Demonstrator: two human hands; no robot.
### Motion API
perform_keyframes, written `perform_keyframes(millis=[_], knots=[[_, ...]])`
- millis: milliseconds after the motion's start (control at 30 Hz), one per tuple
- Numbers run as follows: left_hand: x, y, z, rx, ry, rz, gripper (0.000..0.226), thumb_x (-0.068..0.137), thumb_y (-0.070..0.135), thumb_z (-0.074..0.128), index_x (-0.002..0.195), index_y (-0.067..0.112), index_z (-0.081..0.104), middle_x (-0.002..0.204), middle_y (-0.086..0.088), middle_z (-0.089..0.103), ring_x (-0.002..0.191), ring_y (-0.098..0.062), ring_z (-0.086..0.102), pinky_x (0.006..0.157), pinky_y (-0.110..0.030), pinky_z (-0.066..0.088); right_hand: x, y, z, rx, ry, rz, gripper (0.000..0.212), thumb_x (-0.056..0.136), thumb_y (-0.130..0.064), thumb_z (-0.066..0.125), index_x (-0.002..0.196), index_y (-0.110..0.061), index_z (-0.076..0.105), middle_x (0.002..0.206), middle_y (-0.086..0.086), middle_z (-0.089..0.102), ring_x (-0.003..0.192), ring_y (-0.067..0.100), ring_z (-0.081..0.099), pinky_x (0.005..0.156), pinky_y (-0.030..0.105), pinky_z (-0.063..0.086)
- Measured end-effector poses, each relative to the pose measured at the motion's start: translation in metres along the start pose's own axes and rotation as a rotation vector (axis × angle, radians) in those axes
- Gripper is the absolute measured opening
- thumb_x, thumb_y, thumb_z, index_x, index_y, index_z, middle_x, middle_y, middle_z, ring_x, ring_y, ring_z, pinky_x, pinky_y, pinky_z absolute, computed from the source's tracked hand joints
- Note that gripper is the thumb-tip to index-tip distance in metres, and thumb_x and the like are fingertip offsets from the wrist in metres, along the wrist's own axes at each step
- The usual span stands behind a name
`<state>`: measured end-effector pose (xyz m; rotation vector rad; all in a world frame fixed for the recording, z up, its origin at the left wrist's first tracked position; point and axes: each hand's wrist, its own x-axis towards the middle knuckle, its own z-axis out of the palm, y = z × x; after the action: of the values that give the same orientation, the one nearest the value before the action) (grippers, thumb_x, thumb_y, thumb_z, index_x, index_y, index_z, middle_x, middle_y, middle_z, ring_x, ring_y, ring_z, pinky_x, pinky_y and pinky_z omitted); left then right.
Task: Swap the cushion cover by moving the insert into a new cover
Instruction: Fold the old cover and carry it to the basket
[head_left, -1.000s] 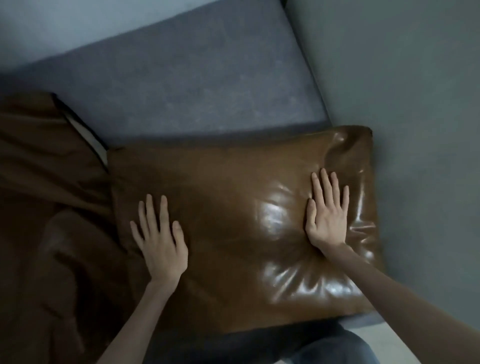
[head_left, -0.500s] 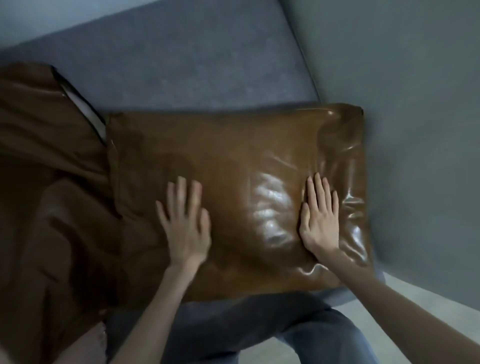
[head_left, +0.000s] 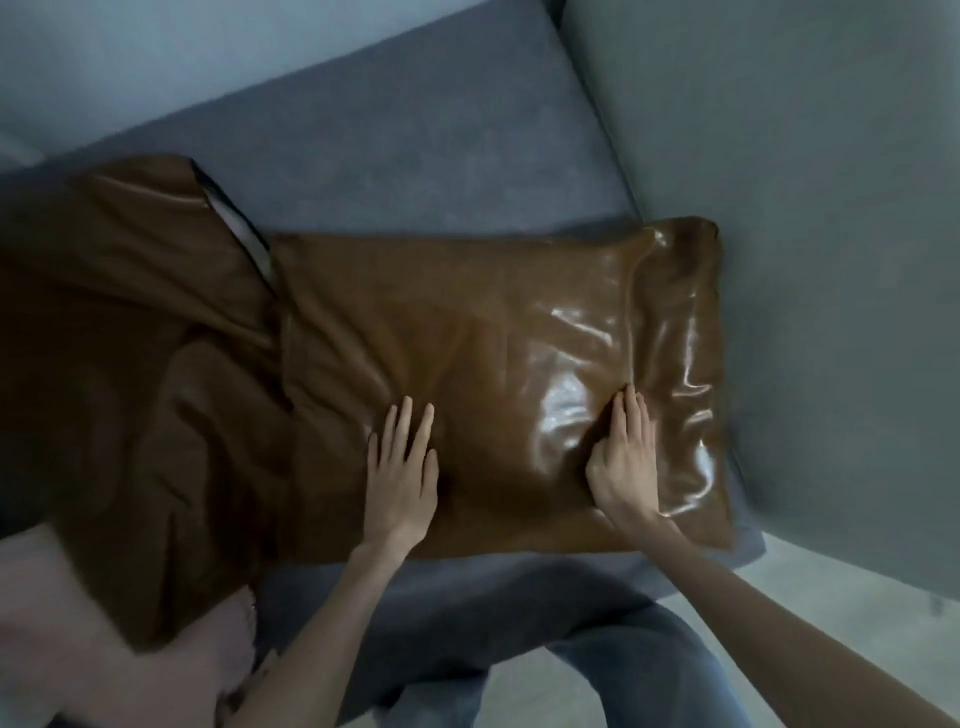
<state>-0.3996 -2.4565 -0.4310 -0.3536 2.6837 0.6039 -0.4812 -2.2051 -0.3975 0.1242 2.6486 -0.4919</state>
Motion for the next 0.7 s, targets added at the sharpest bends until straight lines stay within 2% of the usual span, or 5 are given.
perform_keyframes(millis=[167, 333, 433, 567, 700], knots=[[-0.034, -0.034, -0.036, -0.207, 0.296, -0.184, 0.041, 0.088, 0.007, 0.058, 0.126, 0.023, 0.057, 0.135, 0.003, 0.049, 0.128, -0.017, 0.044, 0.109, -0.036, 0.037, -0.019, -0.102, -0.003, 0.158, 0.051, -0.416, 0.063, 0.068, 0.009, 0.048, 0.129, -0.007, 0.052, 0.124, 0.012, 0.046, 0.116, 0.027, 0.042, 0.104, 0.036, 0.039], [-0.098, -0.121, -0.063, -0.472, 0.495, -0.689, 0.034, 0.084, -0.004, 0.056, 0.112, 0.013, 0.062, 0.121, -0.008, 0.052, 0.115, -0.028, 0.048, 0.101, -0.039, 0.038, -0.034, -0.223, 0.038, 0.287, -0.327, -0.630, 0.048, 0.074, 0.010, 0.041, 0.109, -0.010, 0.066, 0.109, 0.000, 0.060, 0.102, 0.015, 0.056, 0.089, 0.020, 0.046], [-0.136, -0.179, -0.083, -0.650, 0.555, -0.839, 0.035, 0.089, -0.001, 0.051, 0.120, 0.015, 0.055, 0.122, -0.004, 0.050, 0.115, -0.026, 0.050, 0.104, -0.041, 0.041, -0.039, -0.282, 0.070, 0.307, -0.462, -0.622, 0.046, 0.078, 0.011, 0.040, 0.110, -0.009, 0.066, 0.110, 0.005, 0.064, 0.102, 0.016, 0.059, 0.086, 0.018, 0.047], [-0.150, -0.233, -0.111, -0.493, 0.647, -0.757, 0.039, 0.087, 0.004, 0.051, 0.122, 0.020, 0.052, 0.122, -0.004, 0.052, 0.113, -0.021, 0.049, 0.100, -0.037, 0.042, -0.033, -0.334, 0.108, 0.379, -0.564, -0.428, 0.044, 0.081, 0.007, 0.043, 0.116, -0.010, 0.063, 0.114, 0.005, 0.064, 0.111, 0.017, 0.059, 0.091, 0.023, 0.047], [-0.131, -0.275, -0.136, -0.726, 0.599, -0.760, 0.046, 0.087, 0.009, 0.054, 0.131, 0.016, 0.048, 0.130, -0.005, 0.053, 0.117, -0.020, 0.050, 0.105, -0.039, 0.041, -0.013, -0.358, 0.133, 0.438, -0.555, -0.216, 0.049, 0.084, -0.002, 0.050, 0.132, -0.013, 0.054, 0.127, 0.005, 0.058, 0.119, 0.020, 0.054, 0.094, 0.027, 0.047]])
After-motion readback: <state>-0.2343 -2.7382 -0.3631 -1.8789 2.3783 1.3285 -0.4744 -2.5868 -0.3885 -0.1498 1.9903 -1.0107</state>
